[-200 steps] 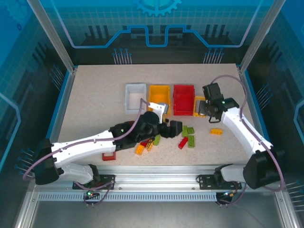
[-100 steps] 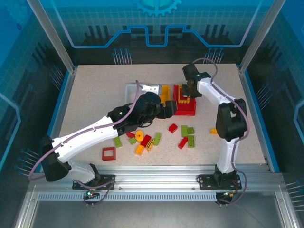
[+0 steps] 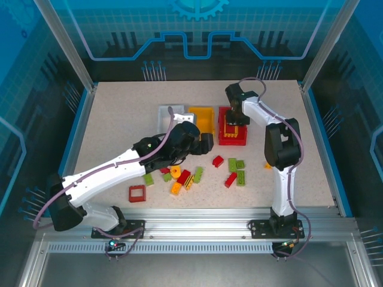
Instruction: Sort the legos into containers by color
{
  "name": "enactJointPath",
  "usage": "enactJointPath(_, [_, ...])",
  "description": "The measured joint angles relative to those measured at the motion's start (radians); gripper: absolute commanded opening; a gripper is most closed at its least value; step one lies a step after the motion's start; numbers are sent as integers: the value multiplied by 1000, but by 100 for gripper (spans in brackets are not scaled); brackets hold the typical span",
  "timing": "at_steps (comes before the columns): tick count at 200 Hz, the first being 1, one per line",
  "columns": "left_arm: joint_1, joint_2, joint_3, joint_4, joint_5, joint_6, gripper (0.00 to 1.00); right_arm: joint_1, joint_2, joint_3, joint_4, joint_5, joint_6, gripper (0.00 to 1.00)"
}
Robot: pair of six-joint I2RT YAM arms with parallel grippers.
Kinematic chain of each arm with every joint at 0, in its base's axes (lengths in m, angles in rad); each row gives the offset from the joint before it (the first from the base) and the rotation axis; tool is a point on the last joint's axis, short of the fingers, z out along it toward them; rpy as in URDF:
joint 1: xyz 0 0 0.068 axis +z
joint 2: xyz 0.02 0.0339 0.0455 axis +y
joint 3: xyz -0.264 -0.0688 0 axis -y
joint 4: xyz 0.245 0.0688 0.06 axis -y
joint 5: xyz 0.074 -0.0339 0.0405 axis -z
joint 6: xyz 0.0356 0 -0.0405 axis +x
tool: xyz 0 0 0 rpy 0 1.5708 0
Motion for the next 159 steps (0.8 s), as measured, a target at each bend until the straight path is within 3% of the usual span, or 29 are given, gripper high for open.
enactJointPath(41, [3, -93, -95, -91, -26, -74, 83, 17, -106, -13, 2, 1, 3, 31])
enactJointPath(80, [26, -225, -259, -244, -45, -230, 80, 68, -372, -149, 66, 3, 11, 35])
enactJointPath(124, [33, -381, -526, -396, -36, -438, 74, 327, -769, -596, 333, -117, 48, 42])
enactJointPath(159, [51, -422, -645, -412, -32, -509, 67, 514, -863, -900, 558, -267, 136, 43])
